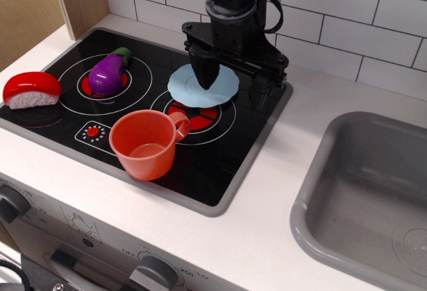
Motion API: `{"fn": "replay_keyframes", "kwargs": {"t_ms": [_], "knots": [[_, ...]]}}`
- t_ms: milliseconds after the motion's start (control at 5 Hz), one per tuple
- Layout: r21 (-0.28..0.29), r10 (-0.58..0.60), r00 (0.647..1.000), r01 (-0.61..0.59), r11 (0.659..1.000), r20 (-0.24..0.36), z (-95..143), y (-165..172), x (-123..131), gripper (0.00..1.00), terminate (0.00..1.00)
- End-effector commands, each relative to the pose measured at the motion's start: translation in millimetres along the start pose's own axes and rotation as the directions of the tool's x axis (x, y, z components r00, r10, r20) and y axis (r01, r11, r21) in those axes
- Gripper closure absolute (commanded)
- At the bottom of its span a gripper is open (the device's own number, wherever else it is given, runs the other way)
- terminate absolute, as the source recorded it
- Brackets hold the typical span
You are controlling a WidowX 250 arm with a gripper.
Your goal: Put cup on plate
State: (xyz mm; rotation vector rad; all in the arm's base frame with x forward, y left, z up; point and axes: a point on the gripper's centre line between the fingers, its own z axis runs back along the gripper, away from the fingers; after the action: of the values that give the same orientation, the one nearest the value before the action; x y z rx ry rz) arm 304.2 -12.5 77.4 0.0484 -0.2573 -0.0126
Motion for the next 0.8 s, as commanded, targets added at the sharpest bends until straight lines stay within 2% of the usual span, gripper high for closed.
{"fn": "replay_keyframes", "kwargs": {"t_ms": [0, 400, 600], "knots": [[0.000, 0.000, 1.000, 0.000, 1.000, 0.000, 0.0, 0.0, 0.0, 0.00, 0.00], [-0.036, -0.071, 0.985, 0.066, 0.997, -0.157, 18.4, 17.9, -4.9, 0.00, 0.00], [-0.047, -0.116, 0.979, 0.109, 0.993, -0.170, 17.7, 23.7, -7.8, 0.00, 0.00]]}}
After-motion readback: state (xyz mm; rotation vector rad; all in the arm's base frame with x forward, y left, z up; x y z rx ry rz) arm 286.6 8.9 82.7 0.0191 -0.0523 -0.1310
